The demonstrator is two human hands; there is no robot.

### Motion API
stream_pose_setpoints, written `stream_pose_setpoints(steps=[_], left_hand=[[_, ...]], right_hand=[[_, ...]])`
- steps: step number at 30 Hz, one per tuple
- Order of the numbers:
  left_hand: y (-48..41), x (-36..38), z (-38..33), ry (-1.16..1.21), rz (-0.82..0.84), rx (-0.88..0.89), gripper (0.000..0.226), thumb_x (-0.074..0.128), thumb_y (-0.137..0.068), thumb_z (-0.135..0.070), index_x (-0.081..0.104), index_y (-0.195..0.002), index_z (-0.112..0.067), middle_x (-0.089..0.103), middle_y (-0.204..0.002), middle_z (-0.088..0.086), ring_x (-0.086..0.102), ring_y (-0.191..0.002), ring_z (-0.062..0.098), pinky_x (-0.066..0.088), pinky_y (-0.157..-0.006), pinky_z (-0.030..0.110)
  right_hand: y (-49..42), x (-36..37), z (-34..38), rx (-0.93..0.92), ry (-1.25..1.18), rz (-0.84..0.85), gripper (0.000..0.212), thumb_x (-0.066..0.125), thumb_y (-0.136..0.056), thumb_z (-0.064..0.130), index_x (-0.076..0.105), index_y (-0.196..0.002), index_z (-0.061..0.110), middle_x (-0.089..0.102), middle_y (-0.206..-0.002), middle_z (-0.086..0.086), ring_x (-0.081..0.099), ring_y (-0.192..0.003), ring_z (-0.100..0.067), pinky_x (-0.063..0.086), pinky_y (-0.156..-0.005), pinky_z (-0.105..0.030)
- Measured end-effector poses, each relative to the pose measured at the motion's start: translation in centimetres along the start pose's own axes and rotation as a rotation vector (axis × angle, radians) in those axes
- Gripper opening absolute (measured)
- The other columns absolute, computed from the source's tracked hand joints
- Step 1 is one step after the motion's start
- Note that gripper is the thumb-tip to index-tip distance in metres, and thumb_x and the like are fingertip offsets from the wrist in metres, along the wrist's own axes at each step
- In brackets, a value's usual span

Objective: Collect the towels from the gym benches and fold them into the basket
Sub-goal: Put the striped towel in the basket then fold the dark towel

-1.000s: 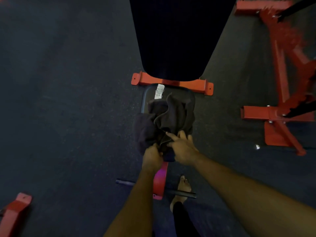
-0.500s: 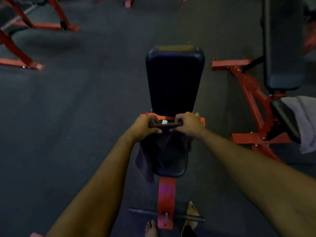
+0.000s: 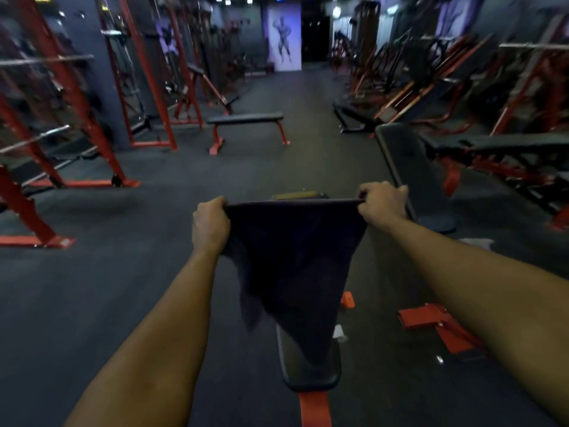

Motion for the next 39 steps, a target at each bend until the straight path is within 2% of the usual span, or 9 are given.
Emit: stream_pose_setpoints(steps=[8, 16, 21, 25, 27, 31, 34, 36, 39], left_hand=[[-1.5, -6.8, 0.0, -0.109, -0.189, -0.088, 0.019, 0.044, -0.087, -0.009, 0.062, -0.089, -0.014, 0.065, -0.089, 0.024, 0.062, -0.082, 0.044, 0.045, -0.067, 0.041], [-0.8, -8.7, 1.3, -0.077, -0.425, -0.52, 0.025, 0.038, -0.096, -0.008, 0.051, -0.117, -0.001, 0.065, -0.11, 0.029, 0.063, -0.102, 0.046, 0.049, -0.084, 0.05], [-1.7, -7.9, -0.4, -0.132, -0.259, -0.566, 0.028, 0.057, -0.09, -0.018, 0.066, -0.108, 0.001, 0.067, -0.112, 0.022, 0.065, -0.104, 0.039, 0.051, -0.086, 0.045], [-1.9, -5.7, -1.5, -0.186, -0.059, -0.487, 0.031, 0.063, -0.086, -0.021, 0.066, -0.108, -0.001, 0.066, -0.113, 0.02, 0.064, -0.104, 0.038, 0.052, -0.086, 0.044], [-1.9, -3.2, -3.7, -0.132, 0.139, -0.353, 0.035, 0.067, -0.08, -0.032, 0.065, -0.103, -0.004, 0.065, -0.108, 0.018, 0.063, -0.096, 0.035, 0.054, -0.083, 0.04], [-0.2, 2.4, -12.6, -0.045, 0.665, 0.175, 0.028, 0.067, -0.087, -0.031, 0.064, -0.102, -0.007, 0.063, -0.099, 0.006, 0.058, -0.092, 0.022, 0.044, -0.082, 0.031], [1.9, 4.0, -18.4, 0.187, 0.774, 0.451, 0.014, 0.071, -0.085, -0.022, 0.066, -0.091, -0.011, 0.059, -0.078, -0.002, 0.055, -0.077, 0.016, 0.041, -0.075, 0.027], [1.8, 4.3, -19.1, 0.268, 0.748, 0.487, 0.016, 0.077, -0.078, -0.021, 0.064, -0.085, -0.017, 0.058, -0.074, -0.003, 0.053, -0.071, 0.014, 0.041, -0.071, 0.028], [1.2, 4.2, -16.0, 0.117, 0.722, 0.415, 0.019, 0.078, -0.077, -0.019, 0.064, -0.09, -0.016, 0.059, -0.077, -0.003, 0.055, -0.072, 0.015, 0.042, -0.065, 0.025]], right_hand=[[2.1, -3.0, -6.1, 0.493, 0.01, -0.011, 0.012, 0.066, -0.081, 0.016, 0.071, -0.09, 0.02, 0.069, -0.101, -0.011, 0.052, -0.116, -0.029, 0.025, -0.107, -0.053], [5.6, -4.5, -13.3, 0.782, -0.107, -0.144, 0.028, 0.045, -0.091, -0.002, 0.07, -0.103, 0.003, 0.068, -0.109, -0.018, 0.057, -0.11, -0.037, 0.025, -0.107, -0.051], [7.4, -3.2, -15.2, 0.879, -0.299, -0.222, 0.033, 0.038, -0.094, -0.007, 0.061, -0.119, -0.005, 0.064, -0.117, -0.024, 0.06, -0.108, -0.041, 0.045, -0.091, -0.047], [7.4, -2.4, -15.5, 0.98, -0.422, -0.3, 0.036, 0.028, -0.1, 0.005, 0.046, -0.13, -0.004, 0.06, -0.124, -0.029, 0.057, -0.115, -0.044, 0.043, -0.095, -0.05], [5.7, -0.5, -13.4, 0.824, -0.43, -0.147, 0.035, 0.04, -0.097, 0.007, 0.049, -0.13, -0.001, 0.06, -0.124, -0.026, 0.058, -0.115, -0.042, 0.046, -0.094, -0.047], [3.6, 2.5, -3.0, 0.131, -0.611, 0.288, 0.044, 0.07, -0.083, 0.018, 0.059, -0.126, 0.012, 0.064, -0.116, -0.006, 0.062, -0.101, -0.022, 0.046, -0.084, -0.025], [4.3, 2.3, 3.7, -0.167, -0.748, 0.529, 0.049, 0.072, -0.082, 0.008, 0.058, -0.129, 0.013, 0.062, -0.1, -0.004, 0.058, -0.081, -0.011, 0.044, -0.071, -0.023], [3.4, 1.3, 4.5, -0.2, -0.615, 0.405, 0.032, 0.071, -0.084, 0.015, 0.068, -0.115, 0.011, 0.069, -0.096, -0.007, 0.063, -0.091, -0.017, 0.042, -0.07, -0.025], [1.8, -0.7, 1.2, -0.053, -0.56, 0.124, 0.019, 0.069, -0.084, 0.021, 0.075, -0.101, 0.013, 0.074, -0.098, -0.011, 0.066, -0.094, -0.022, 0.035, -0.068, -0.02]])
Point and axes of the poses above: each hand's wrist, its own y-axis away from the middle knuckle, its own x-axis out of the palm, z = x × y, the point moved 6 cm from there along -y, towards the middle knuckle
